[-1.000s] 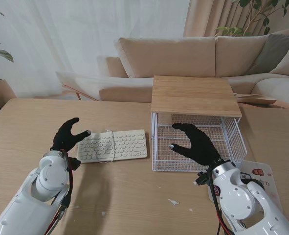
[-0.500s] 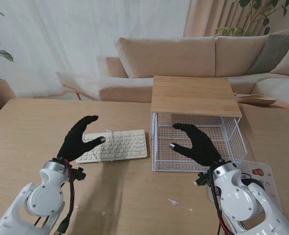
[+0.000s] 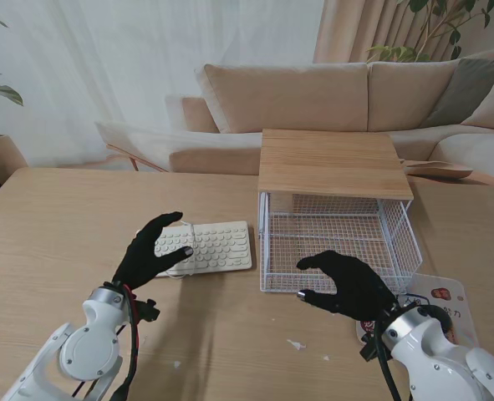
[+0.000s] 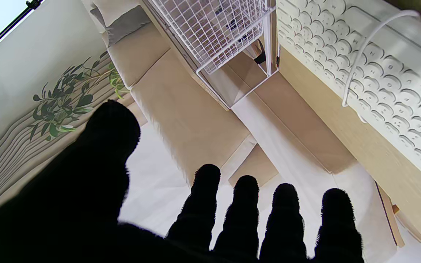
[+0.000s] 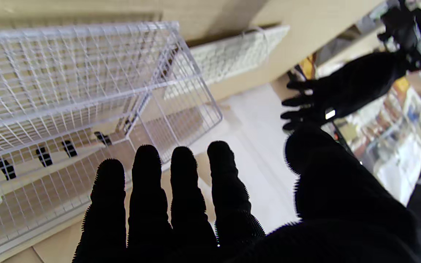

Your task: Unroll the mouse pad and set up the keyboard and mouse from the tabletop organizer

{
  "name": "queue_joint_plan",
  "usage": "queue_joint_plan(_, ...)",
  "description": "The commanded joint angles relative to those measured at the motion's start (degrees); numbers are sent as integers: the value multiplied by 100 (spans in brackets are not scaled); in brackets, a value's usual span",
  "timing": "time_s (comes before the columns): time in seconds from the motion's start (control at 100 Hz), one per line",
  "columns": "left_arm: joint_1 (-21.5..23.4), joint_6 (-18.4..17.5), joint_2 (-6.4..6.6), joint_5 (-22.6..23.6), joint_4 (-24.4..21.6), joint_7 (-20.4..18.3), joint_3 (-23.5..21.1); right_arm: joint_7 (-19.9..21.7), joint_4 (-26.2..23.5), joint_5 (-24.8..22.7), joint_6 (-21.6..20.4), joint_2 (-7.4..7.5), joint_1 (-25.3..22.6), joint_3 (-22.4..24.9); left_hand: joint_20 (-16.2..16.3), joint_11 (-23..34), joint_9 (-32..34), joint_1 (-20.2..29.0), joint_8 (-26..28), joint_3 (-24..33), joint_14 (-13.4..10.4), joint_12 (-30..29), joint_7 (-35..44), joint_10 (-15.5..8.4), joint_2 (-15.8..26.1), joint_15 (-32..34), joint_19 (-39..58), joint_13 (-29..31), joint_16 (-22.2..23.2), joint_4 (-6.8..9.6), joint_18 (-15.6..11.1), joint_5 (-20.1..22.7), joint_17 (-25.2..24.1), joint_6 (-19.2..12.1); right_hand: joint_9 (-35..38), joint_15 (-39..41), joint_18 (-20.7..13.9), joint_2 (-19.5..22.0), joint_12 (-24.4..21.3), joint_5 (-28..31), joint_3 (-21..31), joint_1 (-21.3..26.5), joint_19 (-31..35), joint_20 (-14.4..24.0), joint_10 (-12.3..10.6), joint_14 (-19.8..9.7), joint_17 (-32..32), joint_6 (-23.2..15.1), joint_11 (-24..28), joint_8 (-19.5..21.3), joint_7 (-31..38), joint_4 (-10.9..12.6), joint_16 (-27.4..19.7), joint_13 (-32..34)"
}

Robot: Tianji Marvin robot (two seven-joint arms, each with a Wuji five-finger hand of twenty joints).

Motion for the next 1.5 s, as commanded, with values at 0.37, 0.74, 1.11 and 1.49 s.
queue_joint_plan(0.37,27,5,-29,-264,-44,-188,48,1093,249,-680,575,205,100,-188,30,52,-43,-93,17,-105,8,33,13,-265,132,64,-56,-119,14,238,45,31,-73,-90,-368,-509,-191,410,-27,-198,-448,190,-278,-256,-78,-169,-326,6,-256,160,-249,437,-193,-279)
queue_joint_plan(0.74,38,52,-26,-278,-51,-215,33,1441,1032,-891,723,296,1017,-599,65,14,-37,-96,4,-129,10,10,-15,-267,168,40,-136,-114,3,245,59,21,-79,-47,-617,-723,-311,405,-43,-329,-509,191,-467,-350,-168,-315,-425,-61,-277,158,-303,457,-300,-473)
queue_joint_plan(1.11,11,79,-29,-255,-23,-200,18,1455,1609,-857,733,317,1744,-930,113,14,-37,-84,-1,-138,29,10,-23,-268,192,19,-199,-96,1,252,74,35,-90,-40,-753,-769,-360,373,-49,-444,-459,144,-547,-392,-224,-375,-487,-127,-256,146,-323,462,-327,-568)
queue_joint_plan(1.49,-19,152,-27,-274,1,-231,39,1381,2265,-667,714,313,2607,-1310,157,11,-39,-75,-5,-144,33,8,-32,-274,205,0,-278,-81,5,253,89,57,-103,-14,-838,-784,-362,362,-58,-531,-390,99,-589,-415,-267,-391,-535,-201,-249,126,-325,459,-337,-631)
